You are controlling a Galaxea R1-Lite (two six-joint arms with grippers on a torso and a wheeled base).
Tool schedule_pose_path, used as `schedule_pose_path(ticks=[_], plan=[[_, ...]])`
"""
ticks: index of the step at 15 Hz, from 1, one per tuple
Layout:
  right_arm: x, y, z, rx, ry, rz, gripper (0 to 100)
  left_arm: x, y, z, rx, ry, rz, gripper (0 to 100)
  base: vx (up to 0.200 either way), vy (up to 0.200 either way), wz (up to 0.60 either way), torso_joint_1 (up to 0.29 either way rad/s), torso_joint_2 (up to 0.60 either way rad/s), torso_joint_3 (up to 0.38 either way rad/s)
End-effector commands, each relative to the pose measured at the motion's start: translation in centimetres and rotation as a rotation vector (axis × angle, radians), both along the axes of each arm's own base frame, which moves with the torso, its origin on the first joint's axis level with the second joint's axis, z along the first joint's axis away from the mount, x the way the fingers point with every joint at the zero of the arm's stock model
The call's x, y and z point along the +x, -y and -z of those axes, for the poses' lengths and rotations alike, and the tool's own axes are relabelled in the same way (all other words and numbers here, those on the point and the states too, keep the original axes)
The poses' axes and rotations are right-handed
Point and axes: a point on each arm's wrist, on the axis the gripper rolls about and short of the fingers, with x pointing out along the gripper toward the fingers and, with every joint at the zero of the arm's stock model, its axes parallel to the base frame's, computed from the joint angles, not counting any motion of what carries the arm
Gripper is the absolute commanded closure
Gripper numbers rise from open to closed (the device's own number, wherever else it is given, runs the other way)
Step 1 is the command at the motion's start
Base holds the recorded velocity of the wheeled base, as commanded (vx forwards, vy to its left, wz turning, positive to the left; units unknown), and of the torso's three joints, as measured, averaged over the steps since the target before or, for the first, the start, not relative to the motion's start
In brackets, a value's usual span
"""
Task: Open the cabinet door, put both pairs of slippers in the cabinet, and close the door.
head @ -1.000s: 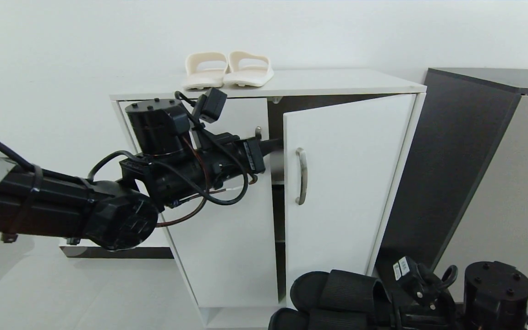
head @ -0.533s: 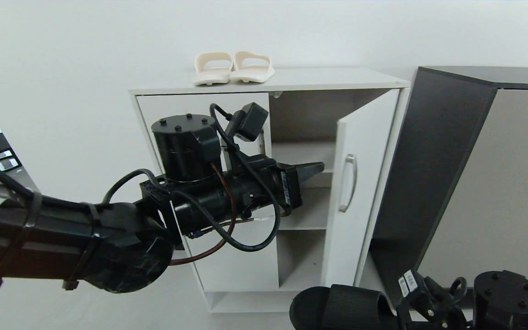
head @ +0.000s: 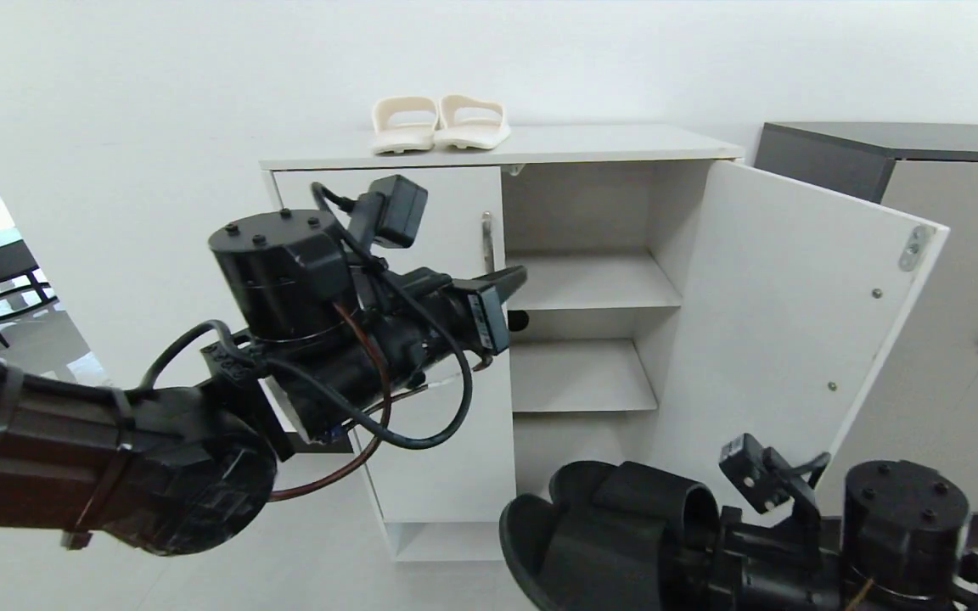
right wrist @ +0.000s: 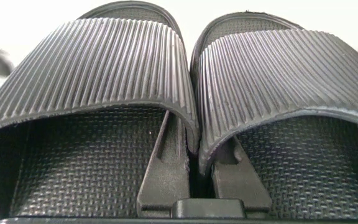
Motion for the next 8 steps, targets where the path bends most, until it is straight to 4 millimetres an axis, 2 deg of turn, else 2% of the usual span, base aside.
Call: schedule_pose_path(ticks=[1,2,3,6,8], plan=[[2.4,-1.5,-0.5,-0.023,-0.018,0.129,100,-1.4,-3.8,-0.1,0.011,0.054,-0.16,100,0.0,0.0,0.0,0.0,0.0,0.0],[3.2,-1.9,-0.7,-0.051,-0.018,0.202,100,-2.3,-5.7,0.0,0.051,0.057,-0.274,100,0.0,0.0,0.0,0.0,0.0,0.0],[3.9,-2.3,-0.9,-0.079,-0.019,0.268,100,-4.2,-7.9,0.8,0.118,0.041,-0.458,100,0.0,0.0,0.0,0.0,0.0,0.0],[4.1,-2.3,-1.0,-0.102,-0.017,0.298,100,-9.8,-14.9,2.3,0.139,-0.04,-1.016,100,0.0,0.0,0.0,0.0,0.0,0.0],[3.8,-2.1,-0.7,-0.133,-0.004,0.286,100,-14.3,-17.7,4.4,0.133,-0.046,-1.152,100,0.0,0.0,0.0,0.0,0.0,0.0]])
